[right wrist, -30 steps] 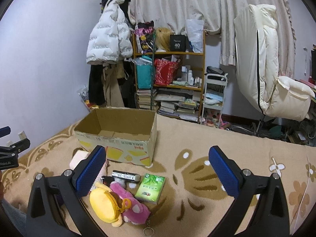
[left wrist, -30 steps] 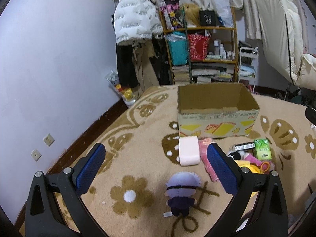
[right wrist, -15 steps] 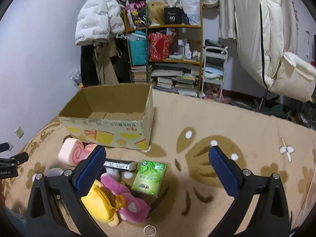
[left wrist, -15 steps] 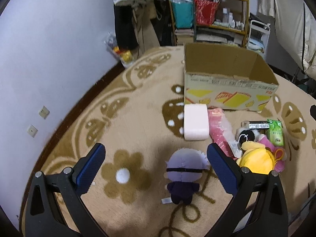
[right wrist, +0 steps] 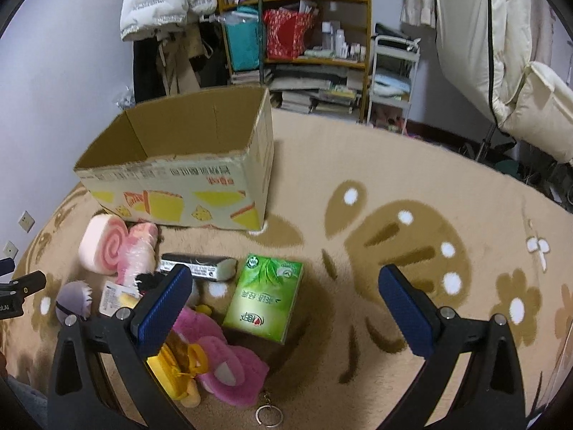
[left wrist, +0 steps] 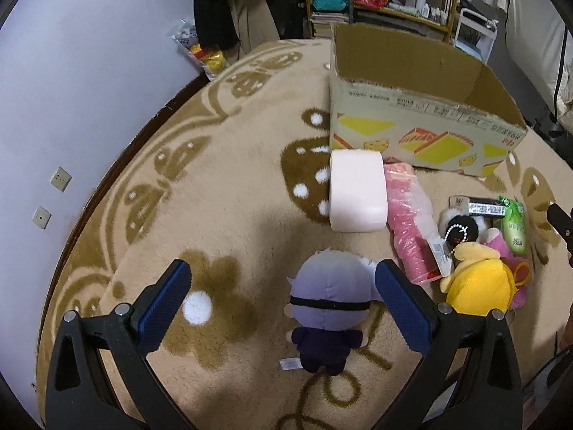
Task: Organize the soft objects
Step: 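Grasp the white-haired plush doll with the left tool while the right tool grasps the green tissue pack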
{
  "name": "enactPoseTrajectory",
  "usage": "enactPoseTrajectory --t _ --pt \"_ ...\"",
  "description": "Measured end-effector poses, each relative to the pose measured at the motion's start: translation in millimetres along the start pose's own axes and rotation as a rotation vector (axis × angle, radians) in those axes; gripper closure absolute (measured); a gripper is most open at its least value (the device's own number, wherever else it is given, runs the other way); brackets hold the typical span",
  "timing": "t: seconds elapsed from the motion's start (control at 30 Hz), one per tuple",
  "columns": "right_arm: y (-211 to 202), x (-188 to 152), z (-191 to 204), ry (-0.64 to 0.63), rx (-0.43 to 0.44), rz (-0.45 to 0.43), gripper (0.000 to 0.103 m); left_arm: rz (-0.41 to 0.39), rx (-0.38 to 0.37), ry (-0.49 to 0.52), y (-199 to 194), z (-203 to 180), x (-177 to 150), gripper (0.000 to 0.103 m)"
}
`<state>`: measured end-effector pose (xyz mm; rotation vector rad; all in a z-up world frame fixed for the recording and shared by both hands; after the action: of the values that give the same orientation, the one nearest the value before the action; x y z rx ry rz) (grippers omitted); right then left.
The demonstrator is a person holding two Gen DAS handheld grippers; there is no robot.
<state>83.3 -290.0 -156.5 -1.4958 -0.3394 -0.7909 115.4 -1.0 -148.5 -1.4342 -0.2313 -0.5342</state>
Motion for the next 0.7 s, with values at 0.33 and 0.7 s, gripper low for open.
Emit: enactPoseTrajectory --t 0.33,0.7 --pt "39 -12 0 -0.026 -0.026 0.093 0.000 0.070 -0.010 0.064 31 -21 0 0.002" --pt "65 -17 1 -0.055 -0.023 0.186 0.001 0.218 -0.057 0.108 70 -36 -12 0.002"
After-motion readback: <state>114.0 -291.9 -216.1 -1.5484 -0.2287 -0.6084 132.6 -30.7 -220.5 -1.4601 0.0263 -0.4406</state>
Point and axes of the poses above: each gripper's, at about its wrist camera, not at the fingertips, and y roughly the way its jaws point, z to its left, x to its top, the point moved 4 cm from there along y, roughly the way its jaws point, and after that the axes turned 2 degrees about y, right-handed, at the moved point
